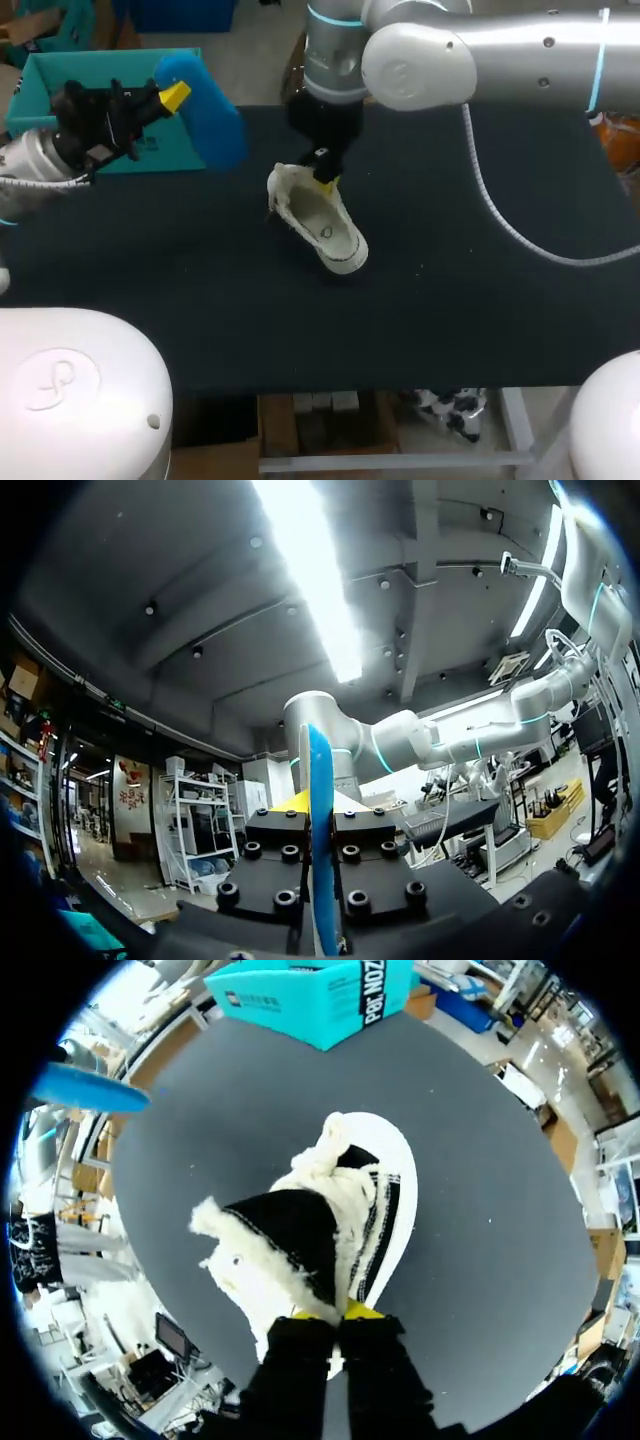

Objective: Open the shoe tongue, take the insole out of the shoe, put the insole back into the shoe, and pack the shoe into the shoebox

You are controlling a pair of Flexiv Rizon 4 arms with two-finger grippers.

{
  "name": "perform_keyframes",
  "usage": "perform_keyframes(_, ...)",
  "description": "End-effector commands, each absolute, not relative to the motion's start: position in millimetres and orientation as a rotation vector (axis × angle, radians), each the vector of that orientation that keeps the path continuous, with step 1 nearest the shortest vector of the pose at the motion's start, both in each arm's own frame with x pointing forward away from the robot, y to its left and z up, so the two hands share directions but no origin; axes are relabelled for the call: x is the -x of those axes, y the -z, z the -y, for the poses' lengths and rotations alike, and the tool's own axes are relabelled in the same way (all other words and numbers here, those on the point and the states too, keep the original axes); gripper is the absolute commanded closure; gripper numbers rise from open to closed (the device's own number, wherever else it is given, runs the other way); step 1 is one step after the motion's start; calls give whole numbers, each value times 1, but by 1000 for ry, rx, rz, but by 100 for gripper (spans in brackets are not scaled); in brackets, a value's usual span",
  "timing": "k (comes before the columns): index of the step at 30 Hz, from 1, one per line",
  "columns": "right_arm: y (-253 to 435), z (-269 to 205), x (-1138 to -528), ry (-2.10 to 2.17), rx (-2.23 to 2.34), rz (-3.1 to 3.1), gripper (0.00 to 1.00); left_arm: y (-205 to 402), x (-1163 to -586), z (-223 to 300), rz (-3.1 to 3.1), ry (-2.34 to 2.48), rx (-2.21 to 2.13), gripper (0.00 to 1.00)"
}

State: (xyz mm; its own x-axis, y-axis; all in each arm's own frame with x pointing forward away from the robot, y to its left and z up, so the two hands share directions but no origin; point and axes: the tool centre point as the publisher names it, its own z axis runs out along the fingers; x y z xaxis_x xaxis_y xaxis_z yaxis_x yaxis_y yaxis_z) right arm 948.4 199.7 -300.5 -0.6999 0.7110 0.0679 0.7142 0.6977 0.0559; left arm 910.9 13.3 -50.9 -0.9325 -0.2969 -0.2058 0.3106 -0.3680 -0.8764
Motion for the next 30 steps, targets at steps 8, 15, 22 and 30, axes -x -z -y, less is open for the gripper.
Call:
perform_keyframes(8,306,-202,-897,390,1652,2683,100,43,-976,3,-1546,2510,-386,100)
perform_keyframes(15,320,-196,-877,485,1818,2589,100,42,-997,10,-1551,2542,-427,100)
perform_keyframes(22,327,-183,-881,526,1861,2556,100,42,-1006,14,-1559,2552,-442,100)
perform_keyframes(30,329,-165,-884,566,1869,2532,0,46,-1005,17,-1559,2572,-440,100)
